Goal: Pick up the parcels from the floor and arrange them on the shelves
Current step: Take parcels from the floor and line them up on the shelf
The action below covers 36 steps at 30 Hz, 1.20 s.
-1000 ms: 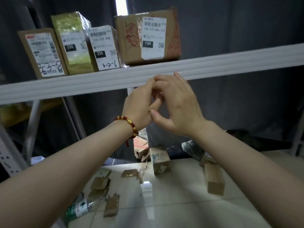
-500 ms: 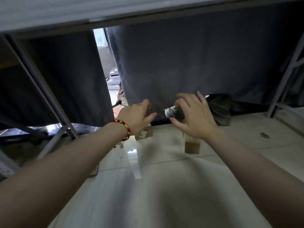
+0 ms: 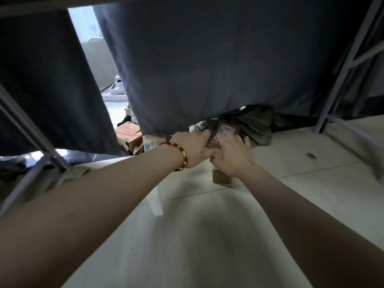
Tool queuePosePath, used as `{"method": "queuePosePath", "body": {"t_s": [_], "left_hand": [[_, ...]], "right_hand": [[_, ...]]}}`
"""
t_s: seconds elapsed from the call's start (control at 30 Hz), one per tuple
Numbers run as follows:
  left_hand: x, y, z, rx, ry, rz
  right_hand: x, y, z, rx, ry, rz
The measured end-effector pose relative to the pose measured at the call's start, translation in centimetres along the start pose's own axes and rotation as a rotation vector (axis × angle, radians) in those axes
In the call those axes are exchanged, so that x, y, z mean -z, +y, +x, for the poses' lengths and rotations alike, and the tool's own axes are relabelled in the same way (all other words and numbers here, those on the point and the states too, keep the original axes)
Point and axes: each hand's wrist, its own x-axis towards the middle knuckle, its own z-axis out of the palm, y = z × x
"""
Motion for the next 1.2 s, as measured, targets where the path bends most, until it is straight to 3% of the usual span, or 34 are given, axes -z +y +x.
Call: {"method": "queuePosePath", "body": {"t_s": [0.17,0.27,0.63,0.83,1.2], "left_hand": [[-5.3,-0.1,2.1,0.01,-0.089,0.045],[-8.5,-0.2,4.0,0.035,-0.141,-0.013],[-14.7,0.2,9.0,0.057,-0.162,-0.121],[-17.3,-0.7,10.1,0.082,-0.176,-0.129],[-19.4,-1.0,10.8,0.046,-0.183,-0.188]], "right_hand": [[-4.4,1.7,-0.9,-0.273,-0.173,0.074],[-6.9,2.2,-0.6,-0.337,-0.241,0.109],[-14.4,1.4,4.1,-0.444,-0.294,0.195],[-17.6,0.5,5.8,-0.738,-0.26,0.183],[-18.8,0.6,7.5,-0.678,-0.356,0.113]]}}
